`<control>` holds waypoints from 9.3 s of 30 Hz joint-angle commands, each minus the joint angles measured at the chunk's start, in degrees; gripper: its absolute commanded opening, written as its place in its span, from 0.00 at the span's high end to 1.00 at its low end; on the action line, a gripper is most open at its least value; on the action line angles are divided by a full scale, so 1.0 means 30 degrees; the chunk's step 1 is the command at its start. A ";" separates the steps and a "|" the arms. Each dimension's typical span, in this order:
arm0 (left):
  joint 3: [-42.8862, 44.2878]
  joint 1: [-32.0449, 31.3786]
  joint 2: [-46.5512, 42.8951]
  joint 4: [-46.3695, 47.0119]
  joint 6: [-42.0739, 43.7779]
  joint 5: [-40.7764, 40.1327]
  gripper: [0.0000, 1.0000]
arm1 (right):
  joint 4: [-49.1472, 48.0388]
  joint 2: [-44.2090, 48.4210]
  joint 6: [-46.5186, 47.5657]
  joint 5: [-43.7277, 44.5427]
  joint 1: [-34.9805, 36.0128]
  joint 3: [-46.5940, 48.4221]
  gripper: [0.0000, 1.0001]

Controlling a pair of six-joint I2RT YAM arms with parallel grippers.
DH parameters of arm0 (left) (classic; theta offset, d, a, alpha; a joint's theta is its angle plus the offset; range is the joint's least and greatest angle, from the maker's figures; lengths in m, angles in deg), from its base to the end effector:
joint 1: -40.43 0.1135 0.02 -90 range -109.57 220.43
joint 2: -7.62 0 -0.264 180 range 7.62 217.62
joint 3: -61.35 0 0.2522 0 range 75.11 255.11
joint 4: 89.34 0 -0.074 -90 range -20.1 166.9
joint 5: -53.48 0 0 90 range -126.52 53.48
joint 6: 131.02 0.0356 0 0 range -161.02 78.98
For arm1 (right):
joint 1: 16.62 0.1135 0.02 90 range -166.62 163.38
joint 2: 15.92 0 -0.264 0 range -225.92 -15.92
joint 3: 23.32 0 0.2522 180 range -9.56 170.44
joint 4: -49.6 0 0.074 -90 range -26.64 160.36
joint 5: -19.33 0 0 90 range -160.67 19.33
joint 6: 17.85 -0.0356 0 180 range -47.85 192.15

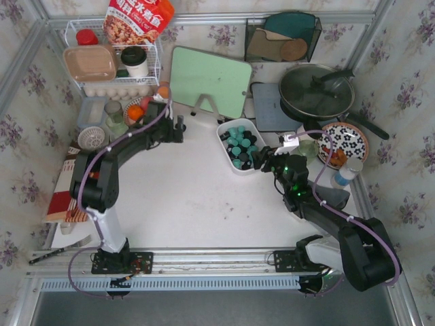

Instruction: Mix the coffee capsules in the storage basket

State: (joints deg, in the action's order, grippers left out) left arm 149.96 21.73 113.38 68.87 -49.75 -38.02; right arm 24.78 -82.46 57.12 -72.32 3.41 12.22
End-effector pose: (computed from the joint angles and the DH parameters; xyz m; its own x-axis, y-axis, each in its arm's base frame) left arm 0.3962 -0.1331 0.2243 -0.6341 0.0545 -0.7713 0.2074 0.9730 -0.1018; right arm 0.2252 0.0832 0.2140 -0.1934 0.2054 -0.9594 -0.3304 0.9071 0.2608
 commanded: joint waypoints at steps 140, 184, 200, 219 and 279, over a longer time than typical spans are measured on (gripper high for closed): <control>-1.7010 -0.9283 -1.1879 1.7927 1.2771 0.7006 0.01 | 1.0060 -0.0072 -0.4593 -0.0403 0.7970 0.5340 1.00; -1.7135 -0.8328 -2.1686 0.2626 -0.4047 -1.3406 0.01 | 1.3013 -0.9427 0.2181 0.2717 0.2308 1.0230 1.00; -1.7127 -0.8328 -2.1804 0.2502 -0.4091 -1.3472 0.01 | 1.2455 -0.9274 0.1398 0.1214 0.1543 1.0057 0.59; -1.7287 -0.8346 -2.2361 0.2363 -0.4264 -1.3389 0.00 | 1.2379 -0.2097 0.1551 0.2529 0.1789 1.0119 0.25; -1.7221 -0.8328 -2.1806 0.2476 -0.4241 -1.3145 0.01 | -1.8721 -0.7532 0.7151 0.0971 -0.4328 -0.6474 0.00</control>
State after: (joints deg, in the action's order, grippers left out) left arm 98.16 -3.34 48.05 75.32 -62.47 -77.34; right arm -23.64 -105.90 80.01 -66.62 -9.05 -8.87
